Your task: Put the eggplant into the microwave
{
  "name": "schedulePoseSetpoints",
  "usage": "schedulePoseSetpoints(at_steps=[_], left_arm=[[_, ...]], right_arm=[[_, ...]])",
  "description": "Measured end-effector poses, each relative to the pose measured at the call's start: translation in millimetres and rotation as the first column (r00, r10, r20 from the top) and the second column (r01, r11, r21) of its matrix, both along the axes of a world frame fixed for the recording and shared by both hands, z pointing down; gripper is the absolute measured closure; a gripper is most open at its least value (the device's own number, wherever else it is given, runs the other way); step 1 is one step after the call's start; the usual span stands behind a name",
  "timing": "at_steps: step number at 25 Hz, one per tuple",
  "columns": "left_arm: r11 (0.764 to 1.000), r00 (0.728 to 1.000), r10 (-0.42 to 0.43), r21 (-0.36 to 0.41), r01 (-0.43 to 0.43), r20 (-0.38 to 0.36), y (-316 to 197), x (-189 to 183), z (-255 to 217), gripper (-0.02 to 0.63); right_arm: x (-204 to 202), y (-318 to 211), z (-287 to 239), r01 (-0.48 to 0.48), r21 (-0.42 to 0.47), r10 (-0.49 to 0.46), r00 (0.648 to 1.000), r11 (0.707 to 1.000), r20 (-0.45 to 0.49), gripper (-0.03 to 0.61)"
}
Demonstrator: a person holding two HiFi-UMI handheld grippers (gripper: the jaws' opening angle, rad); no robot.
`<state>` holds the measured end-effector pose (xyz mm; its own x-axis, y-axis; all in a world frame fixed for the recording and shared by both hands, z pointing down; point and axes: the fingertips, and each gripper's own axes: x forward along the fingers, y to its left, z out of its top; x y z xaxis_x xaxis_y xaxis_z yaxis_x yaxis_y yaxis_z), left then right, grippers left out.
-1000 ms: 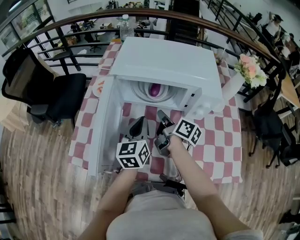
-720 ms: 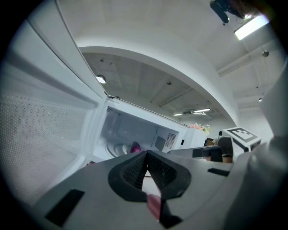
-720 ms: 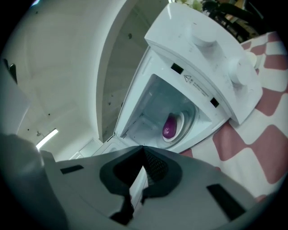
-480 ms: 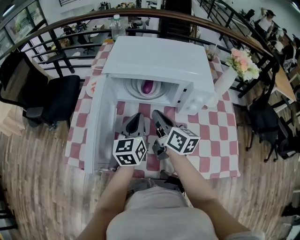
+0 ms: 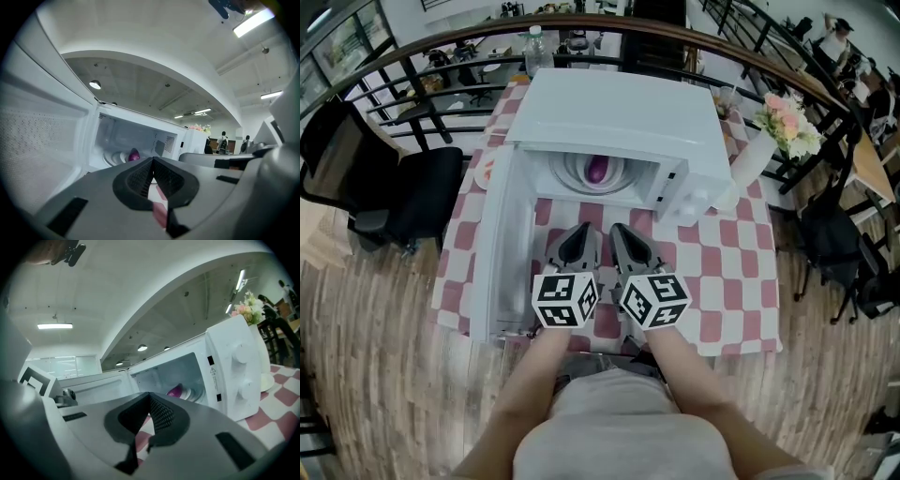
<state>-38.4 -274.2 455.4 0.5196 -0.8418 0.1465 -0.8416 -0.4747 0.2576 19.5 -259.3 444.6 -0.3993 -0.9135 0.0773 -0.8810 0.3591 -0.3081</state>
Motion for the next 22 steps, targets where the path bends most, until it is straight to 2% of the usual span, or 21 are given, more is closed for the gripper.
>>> schedulePoseSetpoints(at_steps=[13, 22], left_arm=[[0.998, 0.999, 0.034, 0.045, -0.034, 0.011, 9.9, 7.1, -9.1, 0.609], [0.996, 0.999, 0.054, 0.067, -0.054, 0.008, 15.4, 12.3, -16.0, 0.609]], right_arm=[[-3.7, 13.3, -5.8, 0.014, 0.053, -0.009, 0.997, 0.999, -0.080, 0.555], [-0.2, 21.1, -7.6, -0.021, 0.075, 0.032, 0.987, 0.997, -0.157, 0.555]])
